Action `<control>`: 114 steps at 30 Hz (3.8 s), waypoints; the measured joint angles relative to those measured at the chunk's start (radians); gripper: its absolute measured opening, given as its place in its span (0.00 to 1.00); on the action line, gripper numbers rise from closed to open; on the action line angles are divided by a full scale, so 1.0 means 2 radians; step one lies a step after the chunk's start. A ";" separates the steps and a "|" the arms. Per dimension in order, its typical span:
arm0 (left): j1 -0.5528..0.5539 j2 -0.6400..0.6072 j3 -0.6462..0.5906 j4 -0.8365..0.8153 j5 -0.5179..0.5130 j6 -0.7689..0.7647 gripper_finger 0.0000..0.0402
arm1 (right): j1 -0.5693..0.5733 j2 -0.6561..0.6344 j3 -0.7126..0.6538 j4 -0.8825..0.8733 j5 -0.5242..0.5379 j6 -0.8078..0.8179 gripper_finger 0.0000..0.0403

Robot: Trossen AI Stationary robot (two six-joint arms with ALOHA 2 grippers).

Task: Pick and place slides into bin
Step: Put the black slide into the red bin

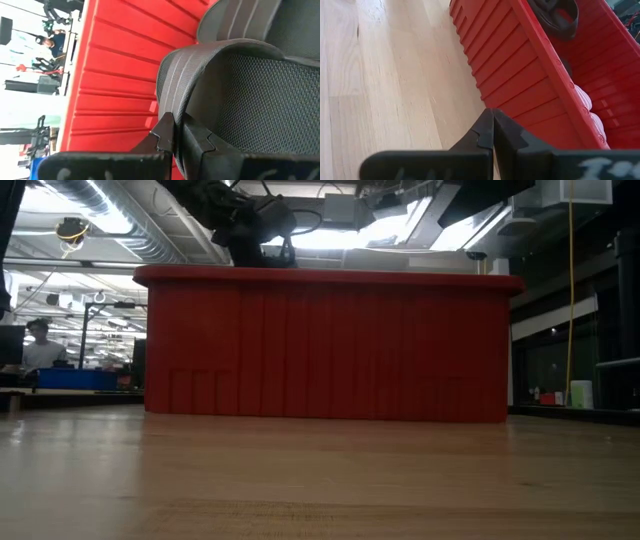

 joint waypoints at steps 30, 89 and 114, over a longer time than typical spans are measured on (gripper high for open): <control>0.015 0.052 0.000 0.004 0.016 0.008 0.02 | 0.000 0.000 0.000 0.000 0.000 0.000 0.01; 0.045 0.087 0.000 0.002 0.072 -0.011 0.02 | 0.000 0.000 0.000 -0.002 0.000 -0.001 0.01; 0.052 0.099 0.000 0.013 0.100 -0.004 0.07 | 0.000 0.000 0.000 -0.002 0.000 -0.001 0.01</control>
